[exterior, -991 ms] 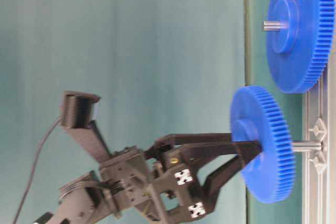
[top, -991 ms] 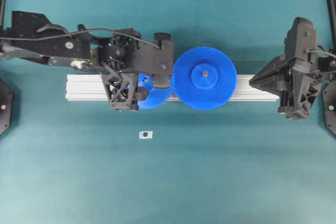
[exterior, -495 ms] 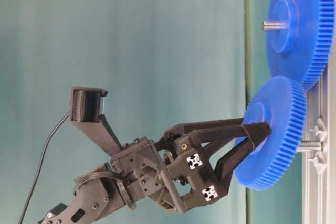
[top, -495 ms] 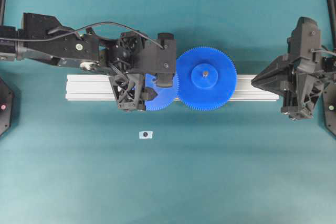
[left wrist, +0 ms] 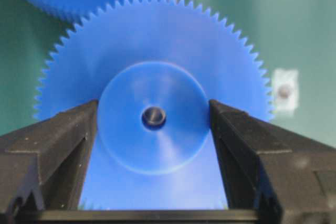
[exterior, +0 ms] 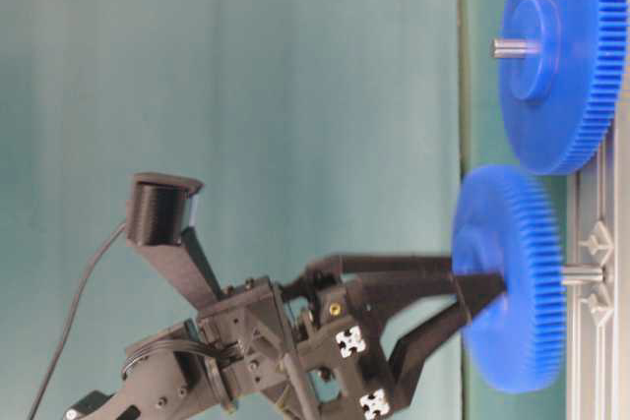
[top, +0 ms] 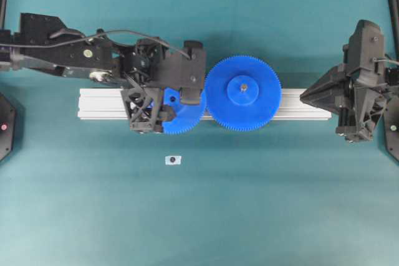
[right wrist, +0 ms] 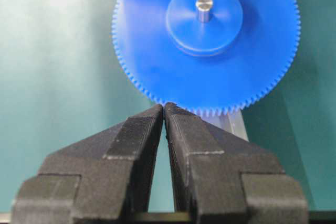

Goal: Insert the small gear onto the shaft.
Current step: 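Align the gear's bore over the shaft, meshing with the large gear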

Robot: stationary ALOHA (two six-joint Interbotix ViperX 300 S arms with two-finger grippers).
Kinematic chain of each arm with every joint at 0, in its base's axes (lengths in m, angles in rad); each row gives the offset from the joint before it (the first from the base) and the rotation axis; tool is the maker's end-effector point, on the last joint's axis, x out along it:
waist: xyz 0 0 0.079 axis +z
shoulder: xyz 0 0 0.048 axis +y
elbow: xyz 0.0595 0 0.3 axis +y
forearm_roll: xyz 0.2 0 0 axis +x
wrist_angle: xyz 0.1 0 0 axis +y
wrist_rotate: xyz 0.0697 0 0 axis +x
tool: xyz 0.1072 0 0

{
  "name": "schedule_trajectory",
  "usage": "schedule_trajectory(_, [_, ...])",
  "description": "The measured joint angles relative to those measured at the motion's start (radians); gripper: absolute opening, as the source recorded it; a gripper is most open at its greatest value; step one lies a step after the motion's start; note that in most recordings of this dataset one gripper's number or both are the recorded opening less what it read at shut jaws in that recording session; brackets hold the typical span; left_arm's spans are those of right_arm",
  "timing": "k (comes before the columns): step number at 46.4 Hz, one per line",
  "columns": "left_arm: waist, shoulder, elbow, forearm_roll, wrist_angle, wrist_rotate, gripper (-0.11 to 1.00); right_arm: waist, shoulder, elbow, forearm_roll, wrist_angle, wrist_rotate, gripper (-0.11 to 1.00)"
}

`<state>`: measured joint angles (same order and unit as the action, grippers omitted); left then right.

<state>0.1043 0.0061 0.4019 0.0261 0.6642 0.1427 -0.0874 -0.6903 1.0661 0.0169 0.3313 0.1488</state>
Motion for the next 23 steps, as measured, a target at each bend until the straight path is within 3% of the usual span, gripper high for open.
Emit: schedule_trajectory(23, [0.000, 0.015, -0.021, 0.000, -0.023, 0.012, 0.71, 0.000, -0.002, 0.000, 0.000, 0.000, 0.000, 0.22])
